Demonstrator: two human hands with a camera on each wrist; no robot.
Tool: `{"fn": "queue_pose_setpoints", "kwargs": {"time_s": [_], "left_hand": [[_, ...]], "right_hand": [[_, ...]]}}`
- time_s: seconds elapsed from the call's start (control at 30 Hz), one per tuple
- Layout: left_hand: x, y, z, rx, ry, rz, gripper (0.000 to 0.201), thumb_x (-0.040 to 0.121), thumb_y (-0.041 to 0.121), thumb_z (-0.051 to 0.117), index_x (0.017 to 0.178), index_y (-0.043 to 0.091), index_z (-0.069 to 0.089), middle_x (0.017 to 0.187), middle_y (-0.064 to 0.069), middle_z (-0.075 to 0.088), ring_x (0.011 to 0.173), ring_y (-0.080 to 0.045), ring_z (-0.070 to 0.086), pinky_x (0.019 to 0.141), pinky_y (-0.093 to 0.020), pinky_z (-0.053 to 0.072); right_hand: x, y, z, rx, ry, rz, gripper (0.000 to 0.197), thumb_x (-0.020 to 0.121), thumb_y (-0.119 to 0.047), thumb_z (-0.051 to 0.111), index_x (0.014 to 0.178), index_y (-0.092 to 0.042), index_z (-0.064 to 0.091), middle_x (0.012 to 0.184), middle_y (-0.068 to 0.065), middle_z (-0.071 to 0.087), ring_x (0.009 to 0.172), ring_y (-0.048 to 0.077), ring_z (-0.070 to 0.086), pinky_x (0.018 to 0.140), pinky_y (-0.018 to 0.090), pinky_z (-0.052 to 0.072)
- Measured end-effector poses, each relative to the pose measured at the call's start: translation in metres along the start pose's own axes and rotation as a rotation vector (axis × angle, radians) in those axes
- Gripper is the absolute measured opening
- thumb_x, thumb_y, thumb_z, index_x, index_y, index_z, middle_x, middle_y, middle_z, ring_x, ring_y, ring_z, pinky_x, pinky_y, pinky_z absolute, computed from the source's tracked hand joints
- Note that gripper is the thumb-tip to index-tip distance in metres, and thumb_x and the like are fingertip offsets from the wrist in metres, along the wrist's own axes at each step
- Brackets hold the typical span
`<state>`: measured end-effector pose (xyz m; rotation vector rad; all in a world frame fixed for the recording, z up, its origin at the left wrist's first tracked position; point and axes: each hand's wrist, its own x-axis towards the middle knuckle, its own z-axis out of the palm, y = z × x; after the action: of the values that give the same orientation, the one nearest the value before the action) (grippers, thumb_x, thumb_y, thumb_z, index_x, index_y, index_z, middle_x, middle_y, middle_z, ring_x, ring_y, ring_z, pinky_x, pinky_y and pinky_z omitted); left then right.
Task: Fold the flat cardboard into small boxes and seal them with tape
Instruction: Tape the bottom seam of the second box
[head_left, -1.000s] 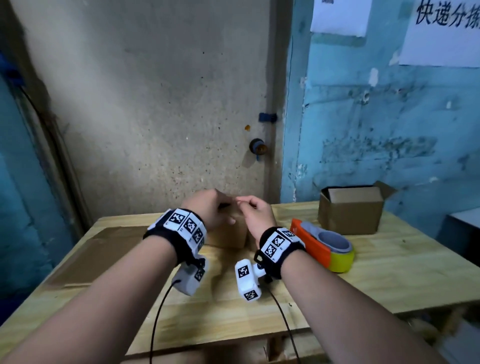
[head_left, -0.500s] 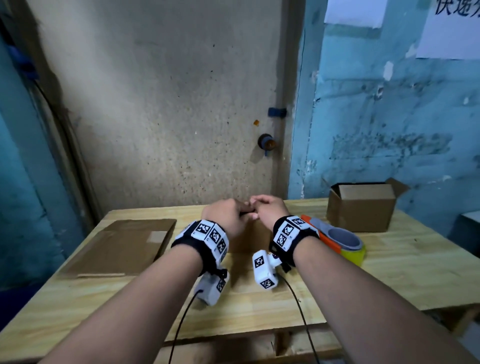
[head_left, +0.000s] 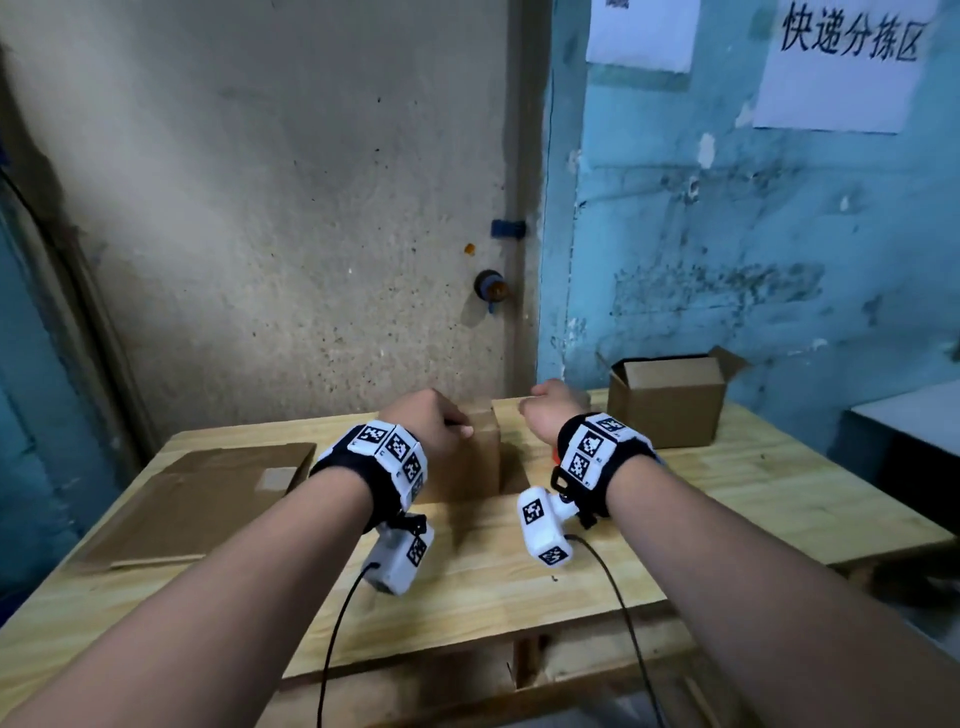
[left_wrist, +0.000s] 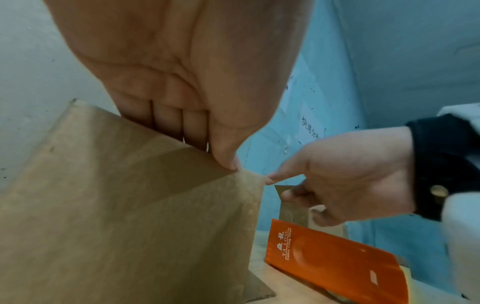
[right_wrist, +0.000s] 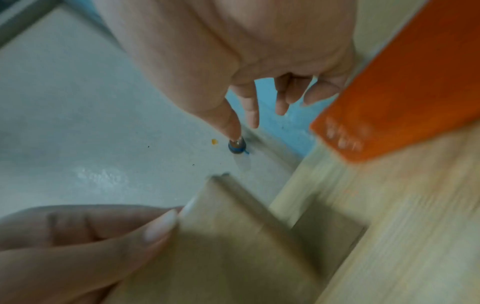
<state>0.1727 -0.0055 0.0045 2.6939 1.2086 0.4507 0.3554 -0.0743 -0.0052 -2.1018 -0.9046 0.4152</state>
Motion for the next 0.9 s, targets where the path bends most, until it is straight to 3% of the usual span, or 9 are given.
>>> {"fn": "queue_pose_setpoints", "kwargs": {"time_s": [0.13, 0.3, 0.4, 0.5, 0.6, 0.67, 0.7, 0.8, 0.9], "left_hand": [[-0.008, -0.002, -0.001, -0.005, 0.046, -0.009, 0.028, 0.095, 0.045, 0.063, 0.119, 0.035, 0.074, 0.129, 0.010, 0.069, 0.118, -0.019, 0.064, 0.095, -0.027, 0.050], [-0.007, -0.004, -0.001, -0.075, -0.001, -0.036, 0.030, 0.091, 0.050, 0.066, 0.116, 0.035, 0.075, 0.123, 0.013, 0.072, 0.113, -0.015, 0.066, 0.096, -0.030, 0.052], [-0.004, -0.006, -0.003, -0.278, -0.005, -0.124, 0.027, 0.088, 0.042, 0.072, 0.112, 0.031, 0.077, 0.121, 0.011, 0.073, 0.113, -0.013, 0.065, 0.101, -0.027, 0.048], [-0.003, -0.006, -0.008, -0.473, 0.031, -0.213, 0.021, 0.090, 0.028, 0.073, 0.110, 0.027, 0.079, 0.116, 0.008, 0.071, 0.114, -0.014, 0.061, 0.099, -0.022, 0.042], [0.005, -0.002, -0.013, -0.611, 0.020, -0.307, 0.022, 0.097, 0.020, 0.063, 0.116, 0.016, 0.074, 0.119, 0.003, 0.067, 0.110, -0.018, 0.057, 0.090, -0.020, 0.037], [0.007, -0.001, -0.019, -0.645, -0.007, -0.376, 0.023, 0.103, 0.027, 0.054, 0.112, 0.009, 0.065, 0.125, -0.010, 0.066, 0.108, -0.027, 0.058, 0.086, -0.026, 0.040], [0.008, -0.003, -0.022, -0.684, 0.016, -0.384, 0.029, 0.105, 0.032, 0.053, 0.114, 0.006, 0.061, 0.129, -0.017, 0.063, 0.113, -0.031, 0.058, 0.090, -0.030, 0.042], [0.010, -0.004, -0.019, -0.849, -0.043, -0.347, 0.043, 0.108, 0.033, 0.045, 0.130, -0.003, 0.054, 0.139, -0.023, 0.056, 0.123, -0.035, 0.056, 0.107, -0.035, 0.042], [0.016, -0.008, -0.015, -1.095, 0.028, -0.380, 0.032, 0.110, 0.027, 0.036, 0.117, 0.003, 0.056, 0.128, -0.021, 0.060, 0.110, -0.029, 0.059, 0.111, -0.042, 0.044]], "right_hand": [[-0.002, 0.032, -0.049, -0.354, 0.007, -0.001, 0.046, 0.085, -0.044, 0.063, 0.122, -0.015, 0.064, 0.132, 0.015, 0.064, 0.117, 0.038, 0.061, 0.101, 0.042, 0.052], [-0.009, 0.059, -0.072, -0.513, -0.178, 0.097, 0.093, 0.075, -0.067, 0.082, 0.143, -0.009, 0.055, 0.133, 0.011, 0.067, 0.104, 0.028, 0.067, 0.087, 0.035, 0.056], [-0.010, 0.059, -0.065, -0.556, -0.178, 0.098, 0.082, 0.080, -0.052, 0.087, 0.141, -0.007, 0.056, 0.131, 0.010, 0.066, 0.112, 0.030, 0.066, 0.091, 0.038, 0.056], [-0.022, 0.034, -0.059, -0.557, -0.160, 0.049, 0.051, 0.099, -0.031, 0.070, 0.140, -0.002, 0.058, 0.127, 0.011, 0.066, 0.112, 0.030, 0.065, 0.083, 0.034, 0.051], [-0.040, -0.007, -0.063, -0.494, -0.156, -0.137, 0.045, 0.105, -0.010, 0.057, 0.148, -0.002, 0.048, 0.150, 0.012, 0.053, 0.136, 0.030, 0.054, 0.093, 0.025, 0.046], [-0.040, -0.026, -0.066, -0.291, -0.086, -0.170, 0.029, 0.108, -0.016, 0.050, 0.132, -0.002, 0.059, 0.133, 0.006, 0.060, 0.133, 0.030, 0.055, 0.078, 0.017, 0.044], [-0.036, -0.032, -0.064, -0.151, -0.026, -0.181, 0.032, 0.105, -0.028, 0.049, 0.114, -0.005, 0.068, 0.118, 0.011, 0.068, 0.123, 0.033, 0.061, 0.074, 0.026, 0.043], [-0.027, -0.047, -0.048, 0.184, 0.157, -0.278, 0.055, 0.093, -0.057, 0.061, 0.066, -0.010, 0.057, 0.055, 0.002, 0.056, 0.069, 0.030, 0.061, 0.062, 0.037, 0.040], [-0.044, -0.069, -0.030, 0.211, 0.108, -0.380, 0.068, 0.087, -0.074, 0.065, 0.066, -0.010, 0.063, 0.049, -0.003, 0.053, 0.057, 0.022, 0.055, 0.059, 0.031, 0.040]]}}
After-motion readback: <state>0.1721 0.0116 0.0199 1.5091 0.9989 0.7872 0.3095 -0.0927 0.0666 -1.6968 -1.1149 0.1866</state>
